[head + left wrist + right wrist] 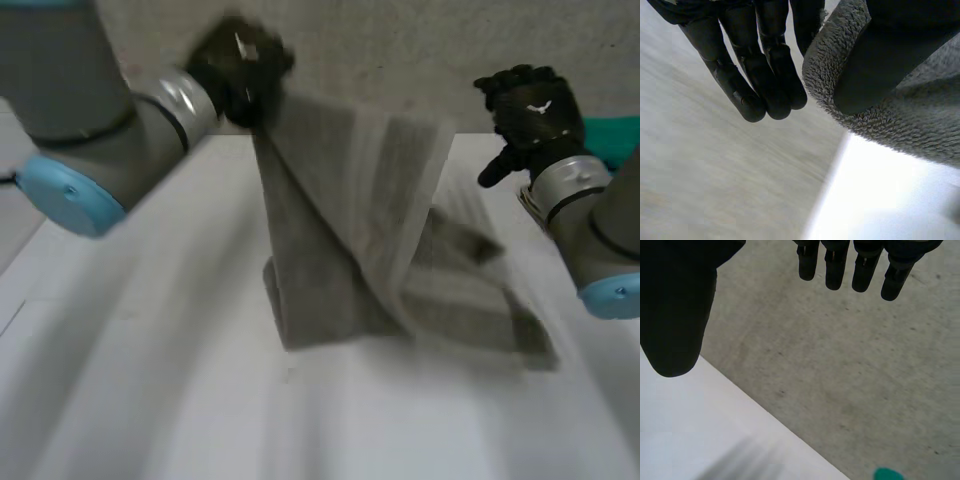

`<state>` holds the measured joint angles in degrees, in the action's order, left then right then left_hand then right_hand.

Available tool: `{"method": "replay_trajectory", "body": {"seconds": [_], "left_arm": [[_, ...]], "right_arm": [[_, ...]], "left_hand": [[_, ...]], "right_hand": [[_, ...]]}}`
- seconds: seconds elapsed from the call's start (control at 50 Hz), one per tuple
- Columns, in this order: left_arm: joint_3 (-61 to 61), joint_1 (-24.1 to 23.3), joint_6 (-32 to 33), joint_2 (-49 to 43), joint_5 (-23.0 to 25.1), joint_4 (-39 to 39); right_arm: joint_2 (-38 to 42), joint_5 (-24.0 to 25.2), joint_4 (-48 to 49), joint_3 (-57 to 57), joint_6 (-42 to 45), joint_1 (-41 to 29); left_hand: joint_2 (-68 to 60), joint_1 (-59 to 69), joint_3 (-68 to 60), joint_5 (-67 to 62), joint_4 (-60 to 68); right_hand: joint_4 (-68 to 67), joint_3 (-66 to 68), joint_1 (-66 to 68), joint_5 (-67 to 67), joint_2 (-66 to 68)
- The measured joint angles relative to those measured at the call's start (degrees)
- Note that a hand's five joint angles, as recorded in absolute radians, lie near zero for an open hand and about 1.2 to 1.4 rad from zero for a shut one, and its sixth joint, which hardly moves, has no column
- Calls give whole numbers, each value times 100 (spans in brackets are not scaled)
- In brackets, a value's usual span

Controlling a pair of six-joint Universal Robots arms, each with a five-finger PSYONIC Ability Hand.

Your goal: Fold the laundry.

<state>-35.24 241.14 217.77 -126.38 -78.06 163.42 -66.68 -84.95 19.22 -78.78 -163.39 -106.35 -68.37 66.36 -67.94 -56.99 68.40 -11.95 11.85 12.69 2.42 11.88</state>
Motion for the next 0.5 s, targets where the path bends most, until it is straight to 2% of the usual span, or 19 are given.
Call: {"method": "replay_trajectory", "body": {"seconds": [0.14, 0.26, 0.3, 0.32, 0.34, 0.36, 0.38, 0.4, 0.42, 0.46, 0.5], "left_arm": [[-836, -431, -148, -532, -229, -653], [-1410, -566, -243, -542, -616, -696], [-1645, -523, -268, -401, -766, -666], [-1745, -492, -281, -315, -792, -646], [-1853, -454, -304, -211, -793, -628], [-1903, -435, -318, -160, -787, -615], [-2066, -370, -372, 12, -745, -587], [-2156, -335, -408, 110, -712, -572], [-2235, -305, -449, 200, -680, -560], [-2466, -220, -597, 475, -583, -524], [-2642, -162, -740, 675, -523, -505]], "right_arm": [[80, 0, -716, 451, 51, 219], [252, 161, -1496, 733, 371, 188], [350, 291, -1901, 831, 588, 120], [406, 365, -2090, 859, 693, 71], [456, 429, -2233, 875, 778, 27], [486, 466, -2309, 883, 825, 0], [581, 573, -2520, 906, 962, -92], [649, 641, -2642, 914, 1045, -155], [700, 680, -2715, 920, 1101, -202], [918, 786, -2881, 951, 1268, -377], [1067, 816, -2891, 982, 1329, -480]], "left_hand": [[0, 0, 0, -1, 0], [2, -1, 0, -1, 0], [352, -113, 272, 155, -318], [913, -783, 874, 752, -924], [2040, -2098, 1979, 1878, -2042], [2040, -2098, 1979, 1878, -2042], [3941, -4156, 3746, 3676, -3852], [3941, -4291, 3866, 3797, -3974], [5025, -5288, 4954, 4843, -5070], [5622, -5551, 5587, 5416, -5676], [5622, -5551, 5587, 5416, -5676]], "right_hand": [[0, 0, 0, 0, 0], [0, 0, 0, 0, 0], [0, 0, 0, 0, 0], [0, 0, 0, 0, 0], [0, 0, 0, 0, 0], [0, 0, 0, 0, 0], [0, 0, 0, 0, 0], [0, 0, 0, 0, 0], [-1, 0, 0, 0, 0], [0, 0, 0, -2, 1], [-8, 13, 0, 4, 14]]}}
